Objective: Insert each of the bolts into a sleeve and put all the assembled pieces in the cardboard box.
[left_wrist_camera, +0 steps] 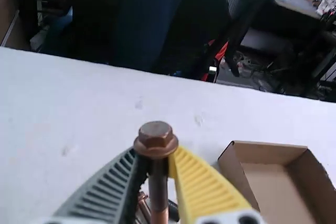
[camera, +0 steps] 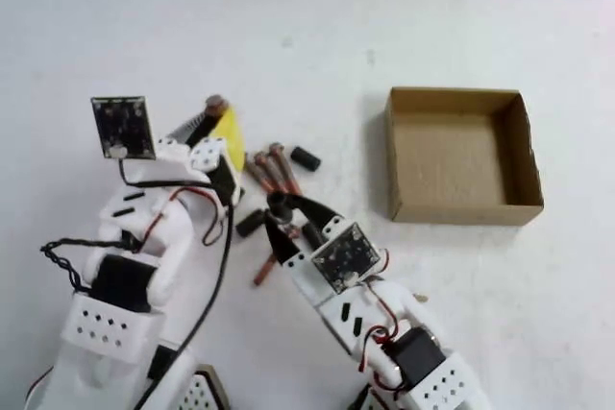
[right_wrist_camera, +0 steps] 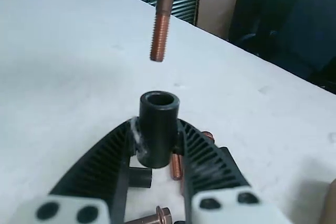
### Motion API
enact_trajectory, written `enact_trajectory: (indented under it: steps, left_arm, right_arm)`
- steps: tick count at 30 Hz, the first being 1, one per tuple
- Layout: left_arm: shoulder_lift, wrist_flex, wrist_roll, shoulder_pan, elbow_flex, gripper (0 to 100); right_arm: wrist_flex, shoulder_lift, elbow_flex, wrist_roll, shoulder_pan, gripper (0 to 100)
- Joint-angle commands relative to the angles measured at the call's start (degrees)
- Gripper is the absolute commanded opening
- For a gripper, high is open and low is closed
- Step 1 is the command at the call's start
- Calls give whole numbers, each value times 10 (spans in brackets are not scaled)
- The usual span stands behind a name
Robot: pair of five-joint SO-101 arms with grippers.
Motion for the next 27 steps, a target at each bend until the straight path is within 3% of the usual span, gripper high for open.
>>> enact_trajectory:
  steps: [1,5,12,27]
  left_arm:
    - [-20,-37,6,-1,-6,24]
    - [-20,-47,7,5,-6,24]
    - [-49,-38,7,89,2,24]
    - [-229,-37,3,95,99,24]
  right_arm:
    - [-15,-7,5,-7,-5,16]
    - [-15,-7,5,-7,-5,16]
    - [2,-7,5,-7,-5,16]
    - [2,-7,5,-7,-5,16]
